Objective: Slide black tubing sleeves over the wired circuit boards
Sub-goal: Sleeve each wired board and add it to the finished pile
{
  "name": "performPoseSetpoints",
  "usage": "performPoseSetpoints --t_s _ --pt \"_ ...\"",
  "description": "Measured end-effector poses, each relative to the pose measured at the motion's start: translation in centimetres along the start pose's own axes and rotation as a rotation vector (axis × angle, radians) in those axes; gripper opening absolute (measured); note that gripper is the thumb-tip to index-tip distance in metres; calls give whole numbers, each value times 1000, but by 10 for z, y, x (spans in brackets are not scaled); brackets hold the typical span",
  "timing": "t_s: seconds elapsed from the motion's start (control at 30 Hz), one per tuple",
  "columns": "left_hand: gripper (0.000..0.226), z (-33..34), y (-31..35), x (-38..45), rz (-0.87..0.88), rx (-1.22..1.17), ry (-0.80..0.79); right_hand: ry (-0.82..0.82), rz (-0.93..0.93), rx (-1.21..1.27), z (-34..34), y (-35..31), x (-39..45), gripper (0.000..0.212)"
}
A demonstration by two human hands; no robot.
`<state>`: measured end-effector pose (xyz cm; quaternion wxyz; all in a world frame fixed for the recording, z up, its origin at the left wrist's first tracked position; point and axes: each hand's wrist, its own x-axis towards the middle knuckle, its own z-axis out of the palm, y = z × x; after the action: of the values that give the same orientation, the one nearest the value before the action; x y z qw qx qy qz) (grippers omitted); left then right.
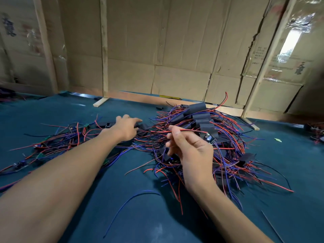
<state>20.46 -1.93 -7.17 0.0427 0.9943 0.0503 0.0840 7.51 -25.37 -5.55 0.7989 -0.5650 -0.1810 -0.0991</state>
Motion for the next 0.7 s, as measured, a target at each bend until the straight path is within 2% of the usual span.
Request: performPoseSetpoints --t_s 0.07,0.17,0.27,0.33,0.4,0.5,0.57,0.63,0.7 --pt "41 -8 3 5 42 4 -51 -7 -3 -20 -1 1 -1 22" --pt "39 -23 1 9 -4 -122 -103 3 -7 -44 -1 2 0 21" --pt "45 -32 3 6 -65 -207 -52 27 -4 -55 0 2 1 22" --pt "38 -37 6 0 -113 -326 14 31 5 -39 1 1 1 23" --pt "23 -44 10 -10 -200 -611 62 31 19 -18 1 0 1 23" --pt "18 -52 29 -35 -358 -1350 67 26 22 2 1 -2 1 22" --pt "15 -52 46 -56 -361 -1740 13 34 7 41 1 -5 2 21" --pt "12 -45 63 -75 -288 -1894 -96 46 -6 77 0 -7 3 22" --pt "12 -38 76 -91 -200 -1933 -189 63 -10 74 -2 -8 5 21"
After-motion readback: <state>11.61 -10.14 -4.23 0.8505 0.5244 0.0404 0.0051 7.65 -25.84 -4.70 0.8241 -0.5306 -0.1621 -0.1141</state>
